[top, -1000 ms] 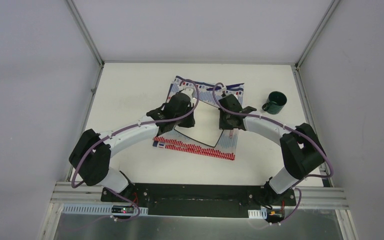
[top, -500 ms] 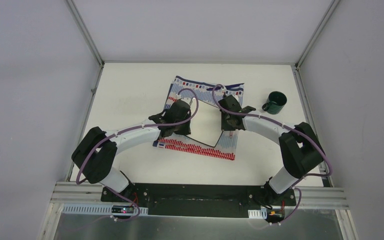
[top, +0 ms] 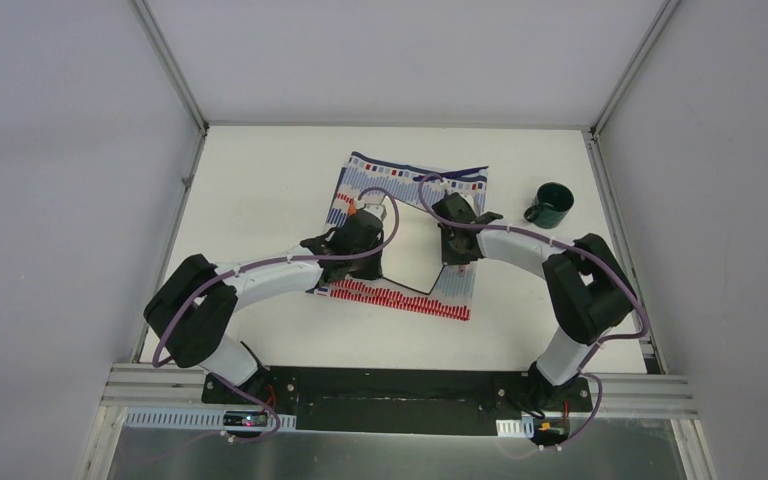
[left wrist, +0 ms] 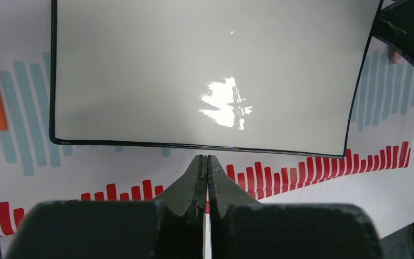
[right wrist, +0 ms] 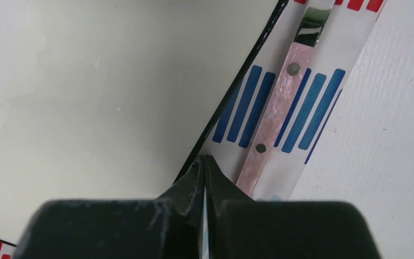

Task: Set the dinner table for one person
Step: Adjust the plate on the napkin.

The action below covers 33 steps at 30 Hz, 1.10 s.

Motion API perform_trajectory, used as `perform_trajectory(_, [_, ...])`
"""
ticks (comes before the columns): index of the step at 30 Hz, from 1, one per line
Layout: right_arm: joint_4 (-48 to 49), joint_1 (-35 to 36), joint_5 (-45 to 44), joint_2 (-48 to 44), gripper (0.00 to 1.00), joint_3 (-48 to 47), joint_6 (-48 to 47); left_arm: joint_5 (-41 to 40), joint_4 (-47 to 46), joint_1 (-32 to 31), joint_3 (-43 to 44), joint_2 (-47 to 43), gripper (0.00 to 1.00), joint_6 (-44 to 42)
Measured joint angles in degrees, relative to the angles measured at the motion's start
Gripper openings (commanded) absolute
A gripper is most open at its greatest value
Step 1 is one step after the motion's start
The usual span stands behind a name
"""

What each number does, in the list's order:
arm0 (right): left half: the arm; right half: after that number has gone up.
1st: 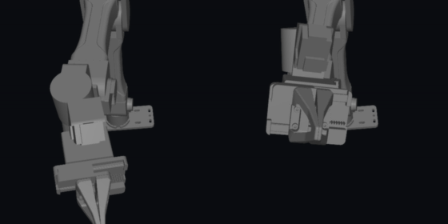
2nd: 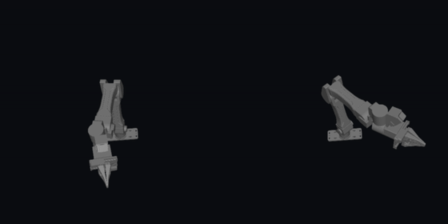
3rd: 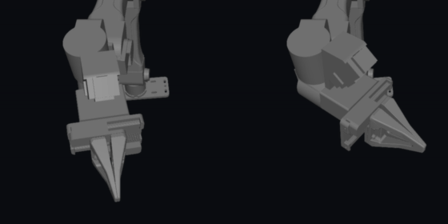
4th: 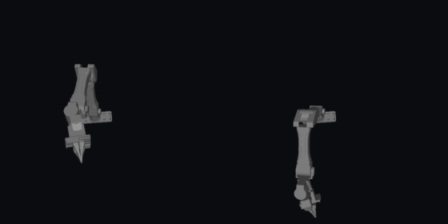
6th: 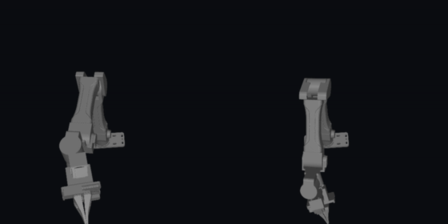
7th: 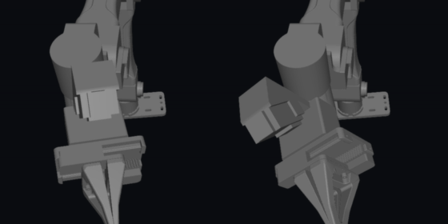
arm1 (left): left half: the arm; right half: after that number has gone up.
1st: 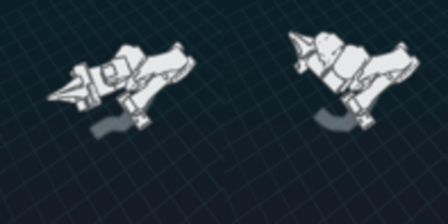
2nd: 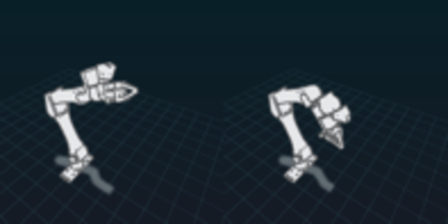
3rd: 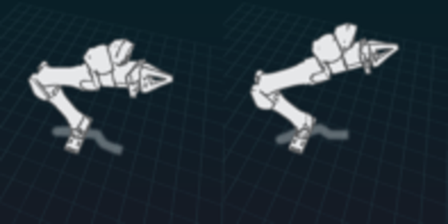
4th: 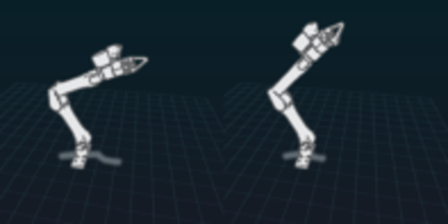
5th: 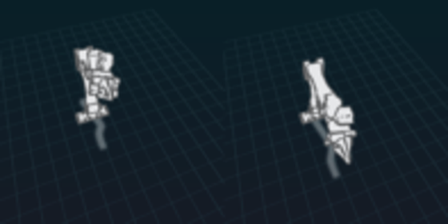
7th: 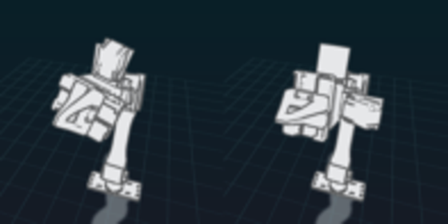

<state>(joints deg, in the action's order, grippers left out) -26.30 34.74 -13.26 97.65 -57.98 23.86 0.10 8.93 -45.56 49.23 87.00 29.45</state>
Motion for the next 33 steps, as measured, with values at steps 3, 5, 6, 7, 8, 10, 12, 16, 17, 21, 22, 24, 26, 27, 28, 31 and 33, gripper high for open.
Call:
perform_trajectory(3, [-0.7,0.0,-0.1,0.7,0.0,-0.9,0.0,0.0,0.0,-0.2,-0.4,0.0,0.0,0.2])
perform_trajectory(5, [-1.4,0.0,-0.2,1.5,0.0,-1.9,-0.2,0.0,0.0,-0.2,-0.4,0.0,0.0,0.2])
perform_trajectory(6, [-1.6,0.0,-0.4,2.0,0.0,-2.5,-0.3,0.0,0.0,-0.2,-0.4,0.0,0.0,0.3])
perform_trajectory(7, [-1.8,0.0,-0.5,2.4,0.0,-3.1,-0.5,0.0,0.0,-0.2,-0.4,0.0,0.0,0.4])
perform_trajectory(8, [-1.9,0.0,-0.7,3.0,0.0,-3.8,-0.6,0.0,0.0,-0.2,-0.4,0.0,0.0,0.5])
perform_trajectory(10, [-2.1,0.0,-1.0,4.1,0.0,-5.1,-0.9,0.0,0.0,-0.3,-0.5,0.0,0.0,0.7])
perform_trajectory(12, [-2.1,-0.1,-1.3,5.4,0.0,-6.7,-1.1,0.0,-0.2,-0.3,-0.7,0.0,0.0,1.0])
perform_trajectory(16, [-2.1,-0.1,-1.4,7.0,0.0,-8.7,-1.5,0.0,-0.4,-0.4,-1.6,0.0,0.0,1.3])
perform_trajectory(17, [-2.1,-0.1,-1.5,7.3,0.0,-9.0,-1.5,0.0,-0.5,-0.5,-1.7,0.0,0.0,1.4])
perform_trajectory(21, [-2.0,-0.2,-1.6,8.3,0.0,-10.3,-1.8,0.0,-0.7,-0.9,-1.7,0.0,0.0,1.5])
perform_trajectory(22, [-2.1,-0.2,-1.6,8.6,0.0,-10.6,-1.9,0.0,-0.9,-1.0,-1.7,0.0,0.0,1.5])
perform_trajectory(24, [-2.1,-0.2,-1.6,9.1,0.0,-11.3,-2.0,0.0,-1.1,-1.0,-1.7,0.0,0.0,1.5])
perform_trajectory(26, [-2.1,-0.2,-1.7,9.6,0.0,-12.0,-2.2,0.0,-1.3,-1.0,-1.7,0.0,0.0,1.5])
perform_trajectory(27, [-2.1,-0.3,-1.7,9.9,0.0,-12.5,-2.4,0.0,-1.3,-1.0,-1.7,0.0,0.0,1.5])
perform_trajectory(28, [-2.1,-0.3,-1.7,10.2,0.0,-12.8,-2.5,0.0,-1.3,-1.0,-1.7,0.0,0.0,1.5])
perform_trajectory(31, [-2.2,-0.3,-1.8,11.1,0.0,-14.0,-2.8,0.0,-1.3,-1.0,-1.7,0.0,0.0,1.5])
perform_trajectory(33, [-2.3,-0.3,-1.8,11.6,0.0,-14.8,-3.1,0.0,-1.3,-1.0,-1.7,0.0,0.0,1.5])
